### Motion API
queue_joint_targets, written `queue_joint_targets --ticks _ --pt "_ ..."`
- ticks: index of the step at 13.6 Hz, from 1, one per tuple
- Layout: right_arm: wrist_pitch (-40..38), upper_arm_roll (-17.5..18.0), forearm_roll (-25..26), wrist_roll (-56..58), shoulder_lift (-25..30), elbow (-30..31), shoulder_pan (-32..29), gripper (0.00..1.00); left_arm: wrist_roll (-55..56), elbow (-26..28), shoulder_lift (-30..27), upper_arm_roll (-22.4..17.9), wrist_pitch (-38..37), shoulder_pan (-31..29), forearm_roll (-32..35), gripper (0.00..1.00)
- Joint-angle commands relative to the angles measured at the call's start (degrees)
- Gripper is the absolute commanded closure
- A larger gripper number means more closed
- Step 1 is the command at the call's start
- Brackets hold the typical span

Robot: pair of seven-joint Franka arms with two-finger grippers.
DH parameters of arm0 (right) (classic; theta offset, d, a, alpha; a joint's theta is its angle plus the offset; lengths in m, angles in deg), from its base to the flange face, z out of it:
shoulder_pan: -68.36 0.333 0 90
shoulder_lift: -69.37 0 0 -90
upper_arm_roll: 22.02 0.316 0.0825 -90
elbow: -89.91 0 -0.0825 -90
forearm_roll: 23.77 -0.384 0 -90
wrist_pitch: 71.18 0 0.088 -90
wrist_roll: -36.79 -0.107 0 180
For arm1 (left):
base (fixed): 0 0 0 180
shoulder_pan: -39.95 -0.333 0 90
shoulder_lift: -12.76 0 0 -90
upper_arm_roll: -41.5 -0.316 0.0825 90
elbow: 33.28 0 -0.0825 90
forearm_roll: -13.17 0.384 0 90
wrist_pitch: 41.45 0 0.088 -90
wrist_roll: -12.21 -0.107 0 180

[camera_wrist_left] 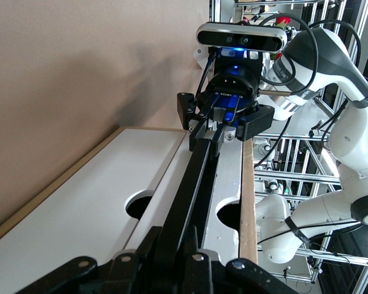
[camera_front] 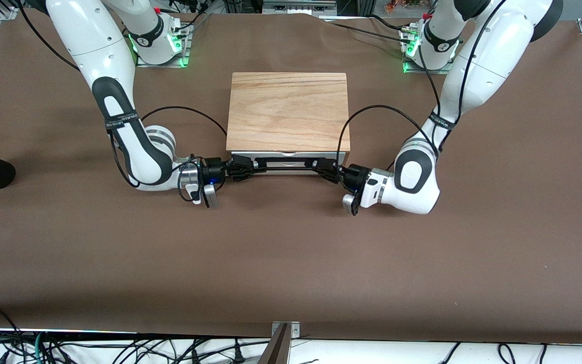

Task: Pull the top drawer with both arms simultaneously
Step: 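Pull the handle outward with the left gripper while the right gripper pulls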

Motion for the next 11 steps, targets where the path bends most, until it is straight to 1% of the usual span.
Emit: queue_joint_targets --ticks 1,3,5,6,10,11 --pt "0.94 0.19 -0.77 0.31 0.1 -0.04 0.01 0.79 2.12 -4.53 2.07 -1.16 -0.18 -0.64 -0.85 0.78" --pt "1.03 0.19 -0.78 -0.48 -0.95 -1.27 -0.07 0.79 2.22 -6.46 3.39 -1.34 -0.18 -0.63 -0.85 0.78" --pt "0.86 0.1 -0.69 -1.53 -2.71 -4.6 -0.69 0.79 2.22 -8.4 4.71 -2.04 0.17 -0.55 -0.85 0.78" --pt "1.12 0.1 -0.69 -2.93 -3.5 -6.18 -0.6 0.8 2.22 -8.41 4.89 -2.04 1.22 -0.55 -0.76 0.78" --pt "1.65 0.01 -0.69 -4.7 -5.61 -11.11 -0.6 0.93 2.31 -8.76 5.33 -1.96 2.55 -0.11 -0.76 0.78" --pt "1.74 0.01 -0.6 -4.79 -6.05 -11.73 -0.6 0.94 2.83 -9.37 5.5 -1.95 2.81 -0.02 -0.76 0.78"
